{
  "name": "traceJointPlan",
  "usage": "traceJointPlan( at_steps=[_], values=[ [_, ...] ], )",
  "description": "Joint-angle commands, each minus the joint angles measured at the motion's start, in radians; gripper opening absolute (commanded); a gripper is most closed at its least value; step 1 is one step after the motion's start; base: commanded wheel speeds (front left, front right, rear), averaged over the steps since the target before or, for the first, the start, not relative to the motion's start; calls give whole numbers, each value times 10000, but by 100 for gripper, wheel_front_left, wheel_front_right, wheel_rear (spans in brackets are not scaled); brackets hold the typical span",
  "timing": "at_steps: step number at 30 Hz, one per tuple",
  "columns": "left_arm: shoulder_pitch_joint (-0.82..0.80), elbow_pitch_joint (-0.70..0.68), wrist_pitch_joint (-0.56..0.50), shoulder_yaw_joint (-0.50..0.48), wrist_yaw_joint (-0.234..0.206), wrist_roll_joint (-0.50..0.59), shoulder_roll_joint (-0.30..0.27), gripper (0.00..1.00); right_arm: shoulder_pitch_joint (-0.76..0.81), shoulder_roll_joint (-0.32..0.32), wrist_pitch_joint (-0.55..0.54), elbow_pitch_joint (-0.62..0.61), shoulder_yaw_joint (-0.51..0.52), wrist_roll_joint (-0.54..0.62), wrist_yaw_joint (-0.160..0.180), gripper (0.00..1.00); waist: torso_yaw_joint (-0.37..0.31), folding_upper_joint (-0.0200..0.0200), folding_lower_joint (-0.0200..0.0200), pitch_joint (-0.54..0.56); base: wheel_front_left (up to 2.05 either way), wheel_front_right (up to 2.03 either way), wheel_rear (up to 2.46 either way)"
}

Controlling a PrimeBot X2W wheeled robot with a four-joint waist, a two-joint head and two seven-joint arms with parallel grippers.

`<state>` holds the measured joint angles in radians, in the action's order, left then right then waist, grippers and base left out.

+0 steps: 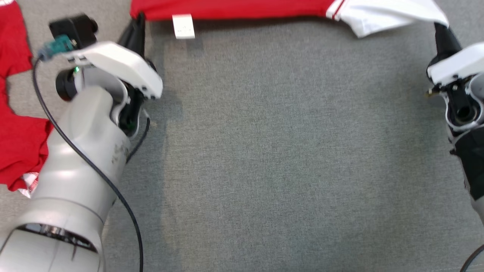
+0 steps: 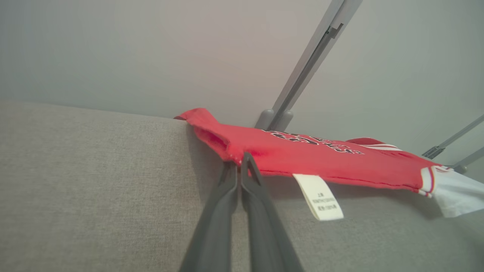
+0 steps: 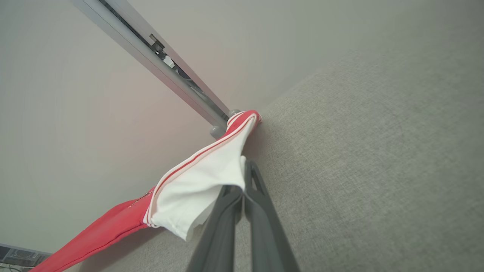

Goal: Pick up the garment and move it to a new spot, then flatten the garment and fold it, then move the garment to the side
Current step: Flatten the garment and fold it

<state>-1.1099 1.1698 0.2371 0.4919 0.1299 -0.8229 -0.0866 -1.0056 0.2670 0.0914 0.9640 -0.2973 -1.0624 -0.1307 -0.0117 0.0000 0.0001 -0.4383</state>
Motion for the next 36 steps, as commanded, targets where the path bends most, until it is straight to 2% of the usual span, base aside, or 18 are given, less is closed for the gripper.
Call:
traceJointPlan(
  at_steps=[1, 8, 15, 28, 31, 36],
  values=[
    [224, -81, -33, 121, 7, 97, -114, 0, 224, 148, -59, 62, -23, -80, 0, 0, 85, 0, -1, 500, 0, 0, 0],
    [1806, -766, -335, 1583, 8, 503, -528, 0, 1448, 419, -289, 237, -277, -609, 0, 0, 168, 0, -1, 1407, 0, 0, 0],
    [3000, -1169, -577, 2617, 4, 622, -947, 0, 2374, 583, -541, 240, -463, -1119, 0, 0, 168, 0, -1, 2118, 0, 0, 0],
    [4327, -1702, -388, 3581, 5, 707, -1335, 0, 4094, 885, -1206, -119, -786, -1965, 1, 0, 110, 0, -1, 3109, 0, 0, 0],
    [4862, -1938, -890, 3950, 5, 474, -1359, 0, 4526, 1002, -1371, -19, -810, -2144, 1, 0, 88, 0, -1, 3424, 0, 0, 0],
    [5435, -2461, -1256, 4463, 5, 383, -1731, 0, 5085, 1116, -1962, 24, -1062, -2249, 0, 0, 39, 0, -1, 3863, 0, 0, 0]
  ],
)
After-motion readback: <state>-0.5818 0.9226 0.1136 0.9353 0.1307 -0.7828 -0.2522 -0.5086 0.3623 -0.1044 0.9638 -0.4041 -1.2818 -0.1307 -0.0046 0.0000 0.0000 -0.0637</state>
